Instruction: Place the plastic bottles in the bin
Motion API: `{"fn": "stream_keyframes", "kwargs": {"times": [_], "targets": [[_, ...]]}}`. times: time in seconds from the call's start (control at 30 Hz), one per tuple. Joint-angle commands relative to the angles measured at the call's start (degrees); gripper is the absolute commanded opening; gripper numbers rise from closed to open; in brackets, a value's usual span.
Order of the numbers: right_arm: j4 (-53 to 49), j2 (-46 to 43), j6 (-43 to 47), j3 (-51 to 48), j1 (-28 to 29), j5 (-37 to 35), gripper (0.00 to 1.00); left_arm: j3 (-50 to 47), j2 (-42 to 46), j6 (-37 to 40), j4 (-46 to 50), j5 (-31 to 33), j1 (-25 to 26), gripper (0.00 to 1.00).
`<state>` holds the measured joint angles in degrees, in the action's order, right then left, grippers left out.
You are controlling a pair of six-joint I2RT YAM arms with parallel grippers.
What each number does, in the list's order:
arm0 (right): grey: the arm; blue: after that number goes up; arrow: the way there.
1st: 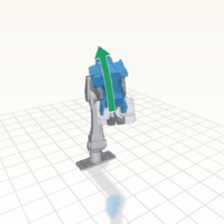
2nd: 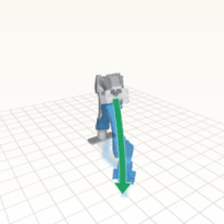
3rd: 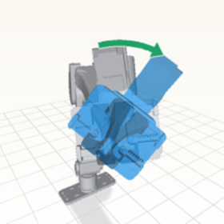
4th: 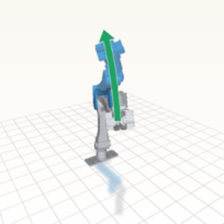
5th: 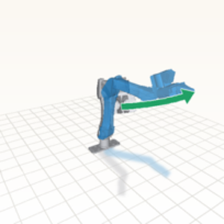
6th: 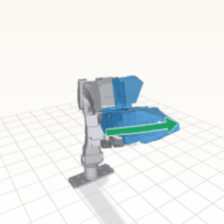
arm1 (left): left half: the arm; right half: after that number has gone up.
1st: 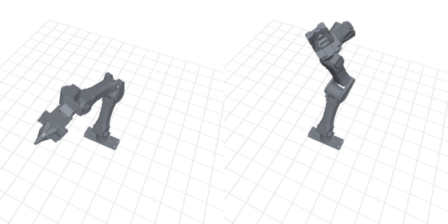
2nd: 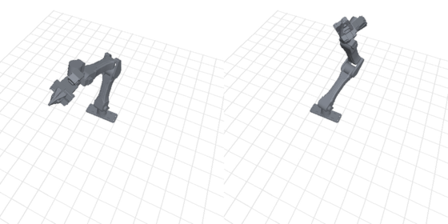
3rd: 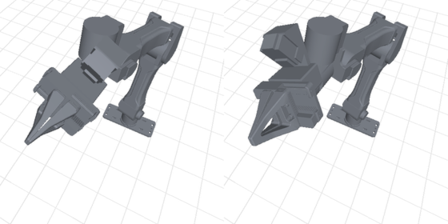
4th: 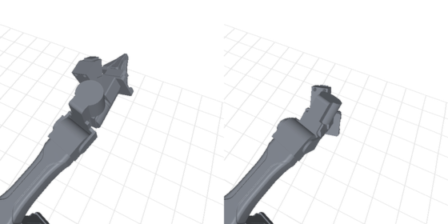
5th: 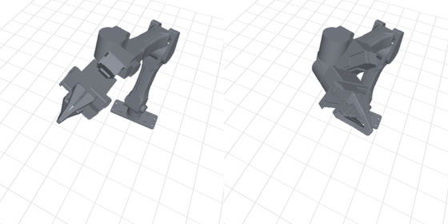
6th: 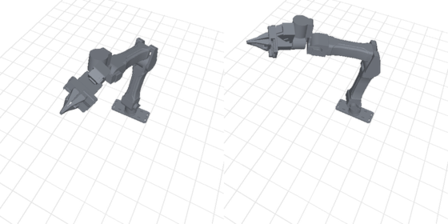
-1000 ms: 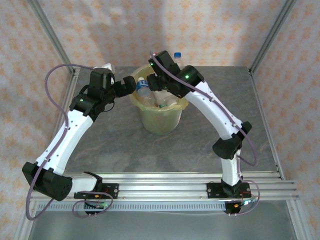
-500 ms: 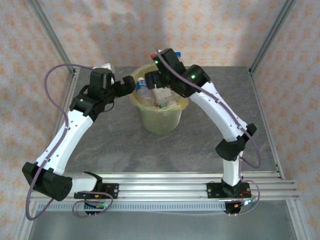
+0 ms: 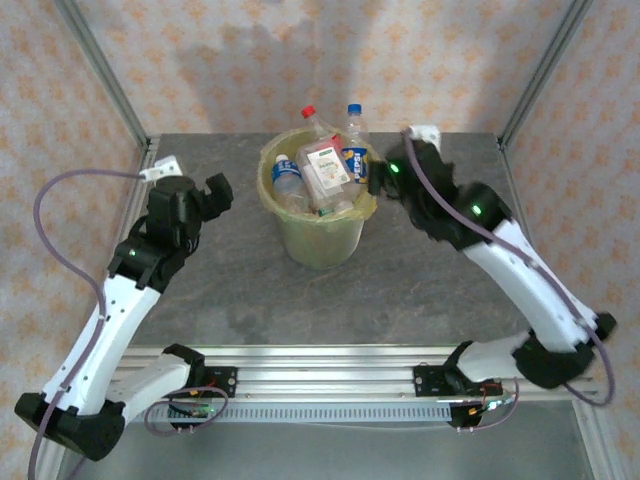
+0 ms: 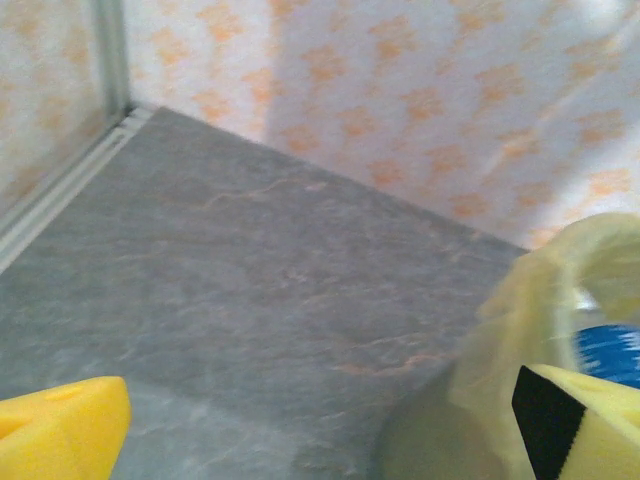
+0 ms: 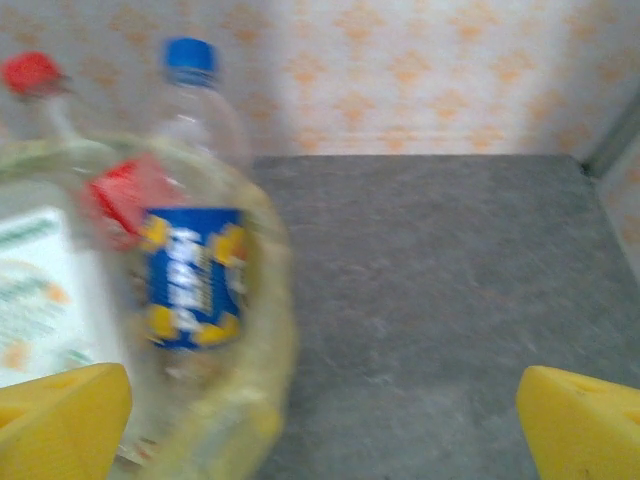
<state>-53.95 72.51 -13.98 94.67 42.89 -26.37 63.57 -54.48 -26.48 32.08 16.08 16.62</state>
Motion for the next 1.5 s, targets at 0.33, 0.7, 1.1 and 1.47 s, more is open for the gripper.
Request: {"fn": "stream_keyframes", "kwargs": {"times": [0.33, 0.7, 1.1, 1.47], "targets": [[12.75, -30.29, -8.16, -41.40, -4.84, -19.61, 0.99, -29.82, 14.90, 6.41, -16.52, 17.45, -0.01, 1.00], [38.54, -27.98, 8.18, -57.71, -18.19, -11.14, 0.99, -41.64, 8.42, 14.98, -37.14, 18.19, -1.65, 1.00], [66.68, -17.90, 16.08, -69.80, -30.19, 2.71, 0.99, -47.05, -3.81, 19.60, -58.32, 5.76, -10.95, 1.00], [82.81, -5.19, 18.98, -71.20, -34.46, 10.24, 0.99, -45.37, -22.09, 21.90, -77.42, -1.68, -14.84, 1.00]]}}
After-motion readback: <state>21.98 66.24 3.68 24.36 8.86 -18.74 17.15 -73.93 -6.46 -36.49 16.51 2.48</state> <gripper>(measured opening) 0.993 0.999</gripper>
